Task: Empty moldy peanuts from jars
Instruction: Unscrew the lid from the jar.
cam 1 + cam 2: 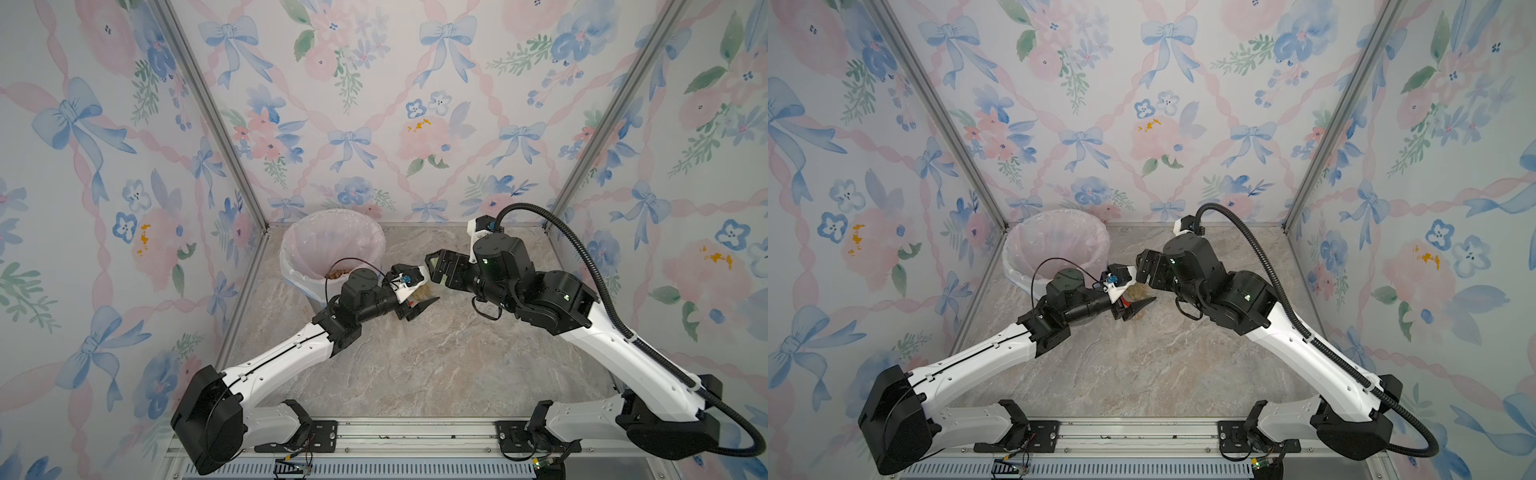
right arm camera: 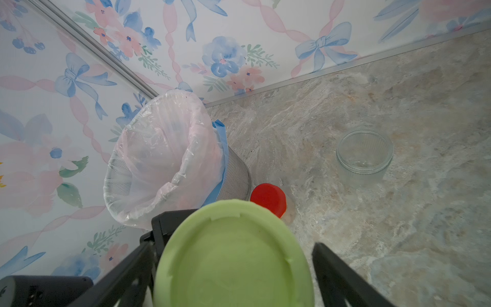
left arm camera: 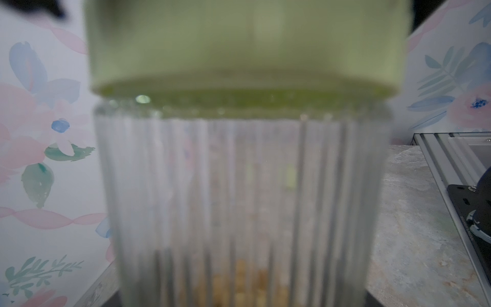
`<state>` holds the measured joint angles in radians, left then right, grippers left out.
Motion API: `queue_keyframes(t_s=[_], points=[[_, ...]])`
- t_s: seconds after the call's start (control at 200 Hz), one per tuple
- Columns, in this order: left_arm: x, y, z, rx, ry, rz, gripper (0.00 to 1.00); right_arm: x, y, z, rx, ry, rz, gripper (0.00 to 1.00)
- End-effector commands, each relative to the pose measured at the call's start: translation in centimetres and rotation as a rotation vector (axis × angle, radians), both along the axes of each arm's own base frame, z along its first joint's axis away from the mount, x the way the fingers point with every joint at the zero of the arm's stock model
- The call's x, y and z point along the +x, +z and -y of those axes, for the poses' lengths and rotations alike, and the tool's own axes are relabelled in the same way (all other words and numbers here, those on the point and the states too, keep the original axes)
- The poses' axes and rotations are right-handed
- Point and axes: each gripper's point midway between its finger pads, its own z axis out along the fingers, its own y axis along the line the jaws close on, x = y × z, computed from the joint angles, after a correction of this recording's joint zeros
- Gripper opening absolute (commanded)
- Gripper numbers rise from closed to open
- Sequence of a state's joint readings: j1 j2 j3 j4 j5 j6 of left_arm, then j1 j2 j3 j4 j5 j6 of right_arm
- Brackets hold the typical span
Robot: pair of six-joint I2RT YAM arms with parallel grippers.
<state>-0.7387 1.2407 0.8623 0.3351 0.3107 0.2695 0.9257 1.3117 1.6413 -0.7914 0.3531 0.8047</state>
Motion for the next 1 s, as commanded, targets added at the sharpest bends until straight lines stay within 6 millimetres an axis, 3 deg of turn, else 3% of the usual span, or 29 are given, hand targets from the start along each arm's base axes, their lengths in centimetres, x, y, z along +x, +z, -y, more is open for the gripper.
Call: queue_keyframes(t_s=[0.0,0.405,0.61,0.995], points=[[-0.1,4.4,0.5,-0.086,-0.017,0.111,0.00,-0.2,-0.5,0.1,-0.018,-0.010,-0.010,0.95],[-0.1,4.6,0.5,-0.089,-0.020,0.114,0.00,-0.1,-1.5,-0.1,-0.038,0.012,-0.019,0.85],[-0.8,5.1,0.4,-0.103,-0.055,0.112,0.00,-0.2,-1.8,0.0,-0.084,0.130,-0.034,0.78],[-2.0,6.2,0.0,-0.131,-0.112,0.122,0.00,-2.2,-1.2,-1.0,-0.232,0.639,0.078,0.82]])
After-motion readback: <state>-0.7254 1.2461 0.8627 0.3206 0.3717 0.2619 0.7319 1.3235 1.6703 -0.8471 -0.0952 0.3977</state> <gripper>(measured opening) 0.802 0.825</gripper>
